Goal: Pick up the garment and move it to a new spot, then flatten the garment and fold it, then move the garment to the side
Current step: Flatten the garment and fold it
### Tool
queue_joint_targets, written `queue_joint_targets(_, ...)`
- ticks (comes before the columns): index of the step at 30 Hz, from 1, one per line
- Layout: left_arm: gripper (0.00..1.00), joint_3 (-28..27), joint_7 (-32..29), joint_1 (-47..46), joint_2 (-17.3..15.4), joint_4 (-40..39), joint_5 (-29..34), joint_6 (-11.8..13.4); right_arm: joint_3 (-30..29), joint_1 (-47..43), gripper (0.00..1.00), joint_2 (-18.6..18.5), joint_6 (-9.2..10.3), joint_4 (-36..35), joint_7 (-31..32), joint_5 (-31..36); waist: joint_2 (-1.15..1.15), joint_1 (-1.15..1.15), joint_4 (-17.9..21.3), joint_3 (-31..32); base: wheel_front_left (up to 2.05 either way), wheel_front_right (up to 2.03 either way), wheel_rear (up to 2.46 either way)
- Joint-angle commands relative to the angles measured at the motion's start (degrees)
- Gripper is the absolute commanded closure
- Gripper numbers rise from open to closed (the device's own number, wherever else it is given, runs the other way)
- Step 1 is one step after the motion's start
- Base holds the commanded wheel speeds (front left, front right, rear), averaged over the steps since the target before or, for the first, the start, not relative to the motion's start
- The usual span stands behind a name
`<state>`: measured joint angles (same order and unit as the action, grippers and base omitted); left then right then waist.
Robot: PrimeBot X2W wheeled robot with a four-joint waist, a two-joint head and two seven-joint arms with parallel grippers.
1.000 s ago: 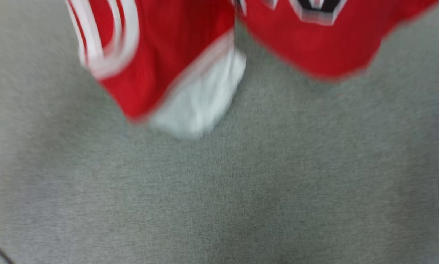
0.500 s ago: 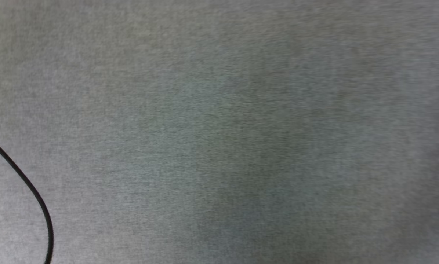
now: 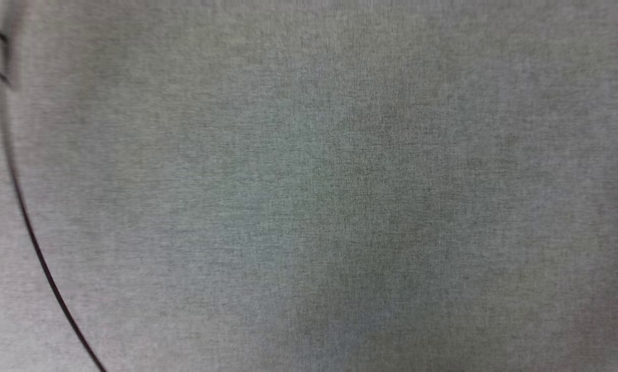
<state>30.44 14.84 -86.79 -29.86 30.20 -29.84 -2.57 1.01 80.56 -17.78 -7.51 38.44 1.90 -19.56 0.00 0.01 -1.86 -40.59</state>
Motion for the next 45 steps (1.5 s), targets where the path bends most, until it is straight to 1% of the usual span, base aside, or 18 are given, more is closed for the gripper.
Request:
queue_joint_targets(1,1.0,0.21,0.33,4.07,0.8,-0.46,-0.07,0.02,1.29,-4.01,1.0,0.83,0.04,1.03,-1.15,-0.57,0.0,-0.01,-0.46,2.2,0.0,0.0,0.0)
queue_joint_targets(4,1.0,0.65,0.43,11.85,1.87,-2.71,0.56,-0.19,2.49,-9.38,1.0,1.02,0.04,1.96,-2.92,-2.07,0.0,-0.01,-0.65,4.99,0.0,0.0,0.0)
queue_joint_targets(6,1.0,0.2,0.44,17.82,2.24,-4.51,0.79,0.12,3.32,-13.32,1.0,1.25,0.04,2.59,-3.56,-3.2,0.0,-0.01,-0.65,7.01,0.0,0.0,0.0)
queue_joint_targets(10,1.0,-0.49,0.41,30.07,2.49,-8.84,0.92,0.68,5.48,-20.17,1.0,0.42,0.04,3.48,-2.4,-6.47,0.0,-0.01,-0.93,11.45,0.0,0.0,0.0)
queue_joint_targets(14,1.0,-0.4,0.41,42.19,1.41,-11.68,0.42,1.66,9.03,-27.03,1.0,-0.81,0.04,2.13,-1.78,-9.42,0.0,-0.01,-1.43,15.33,0.0,0.0,0.0)
queue_joint_targets(17,1.0,-0.09,0.41,49.73,0.25,-12.78,-0.94,1.03,11.11,-32.03,1.0,-1.84,0.04,1.02,-1.08,-11.95,0.0,-0.01,-1.86,18.17,0.0,0.0,0.0)
queue_joint_targets(20,1.0,0.91,0.17,55.97,-1.09,-14.1,-2.13,0.27,11.95,-36.66,1.0,-2.49,0.04,0.48,-0.01,-14.4,0.0,-0.01,-2.31,20.62,0.0,0.0,0.0)
queue_joint_targets(23,1.0,2.48,-1.08,60.83,-2.27,-16.16,-2.77,-0.21,12.48,-41.44,1.0,-3.19,0.04,0.33,2.2,-16.94,0.0,-0.01,-2.97,22.86,0.0,0.0,0.0)
queue_joint_targets(24,1.0,2.48,-1.08,60.83,-2.27,-16.16,-2.77,-0.21,12.48,-41.44,1.0,-3.19,0.04,0.33,2.2,-16.94,0.0,-0.01,-2.97,22.86,0.0,0.0,0.0)
queue_joint_targets(30,1.0,5.9,-5.08,68.37,-4.12,-20.76,-4.51,-1.21,13.68,-50.49,1.0,-5.3,0.03,-2.82,6.89,-21.74,0.0,-0.01,-3.53,26.9,0.0,0.0,0.0)
queue_joint_targets(34,1.0,7.21,-7.2,72.64,-5.56,-23.59,-5.46,-0.4,13.73,-56.33,1.0,-7.15,0.03,-6.26,8.87,-24.18,0.0,-0.01,-3.33,29.98,0.0,0.0,0.0)
queue_joint_targets(39,1.0,9.04,-11.28,78.25,-8.8,-28.46,-7.49,-0.88,12.47,-62.72,1.0,-9.32,0.03,-10.68,11.34,-26.72,0.0,-0.01,-2.65,33.12,0.0,0.0,0.0)
queue_joint_targets(43,1.0,9.92,-13.89,82.68,-11.61,-32.87,-9.03,-0.17,11.94,-67.51,1.0,-10.86,0.03,-15.12,13.69,-28.56,0.0,-0.01,-2.26,35.25,0.0,0.0,0.0)
queue_joint_targets(45,1.0,10.41,-14.86,84.88,-12.47,-35.39,-10.3,-0.02,12.18,-70.39,1.0,-12.2,0.03,-18.07,15.41,-30.24,0.0,-0.01,-2.24,36.08,0.0,0.0,0.0)
